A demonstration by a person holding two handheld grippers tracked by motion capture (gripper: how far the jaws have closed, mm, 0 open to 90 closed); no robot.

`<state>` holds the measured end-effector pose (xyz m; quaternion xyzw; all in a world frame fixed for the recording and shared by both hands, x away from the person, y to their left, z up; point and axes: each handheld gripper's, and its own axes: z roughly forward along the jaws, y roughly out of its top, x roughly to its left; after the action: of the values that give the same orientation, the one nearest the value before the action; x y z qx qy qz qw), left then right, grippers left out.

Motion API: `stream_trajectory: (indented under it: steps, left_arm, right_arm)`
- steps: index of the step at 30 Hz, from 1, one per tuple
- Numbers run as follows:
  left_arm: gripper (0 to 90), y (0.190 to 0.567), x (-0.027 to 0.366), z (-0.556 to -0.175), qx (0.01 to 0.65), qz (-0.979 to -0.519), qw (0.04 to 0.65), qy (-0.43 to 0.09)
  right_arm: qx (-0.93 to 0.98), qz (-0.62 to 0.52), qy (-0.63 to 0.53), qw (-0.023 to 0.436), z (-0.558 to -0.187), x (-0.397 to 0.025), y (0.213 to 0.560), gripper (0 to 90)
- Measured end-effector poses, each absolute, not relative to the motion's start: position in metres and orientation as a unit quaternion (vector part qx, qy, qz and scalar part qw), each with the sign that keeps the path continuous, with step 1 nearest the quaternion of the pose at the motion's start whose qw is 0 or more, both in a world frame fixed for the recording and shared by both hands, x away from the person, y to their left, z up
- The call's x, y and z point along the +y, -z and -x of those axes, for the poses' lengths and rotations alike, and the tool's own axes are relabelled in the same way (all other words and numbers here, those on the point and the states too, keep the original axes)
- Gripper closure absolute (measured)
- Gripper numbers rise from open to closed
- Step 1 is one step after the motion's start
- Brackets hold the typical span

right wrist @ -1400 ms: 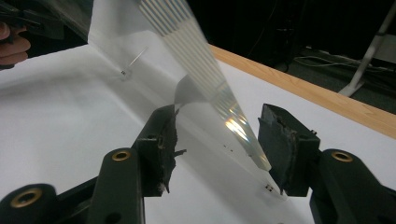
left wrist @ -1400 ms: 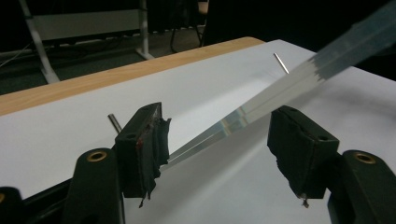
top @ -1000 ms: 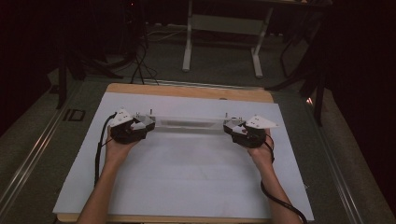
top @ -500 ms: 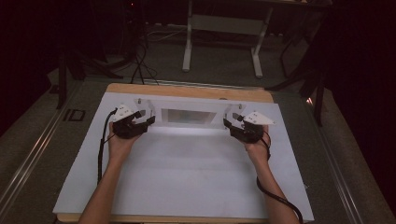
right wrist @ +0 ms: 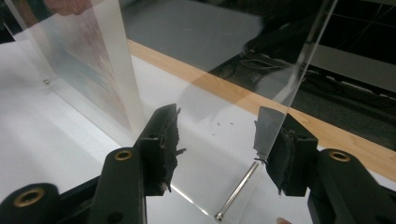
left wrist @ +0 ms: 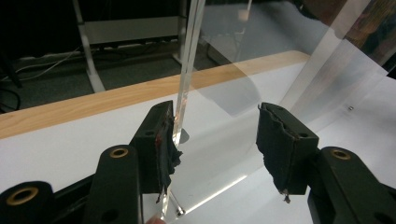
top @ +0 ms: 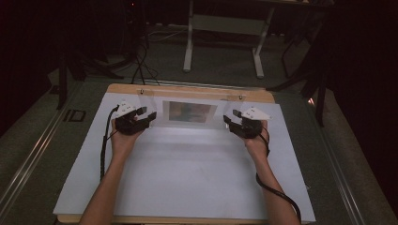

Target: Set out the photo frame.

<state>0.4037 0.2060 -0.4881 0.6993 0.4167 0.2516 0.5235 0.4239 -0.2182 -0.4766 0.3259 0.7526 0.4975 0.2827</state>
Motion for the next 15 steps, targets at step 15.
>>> stream_trajectory:
  steps: [15]
  left_arm:
    - [46.9, 0.484, 0.2, -0.417, 0.433, -0.699, 0.505, -0.263]
  right_arm:
    - [0.752, -0.343, -0.485, 0.286, -0.436, -0.213, 0.473, 47.2]
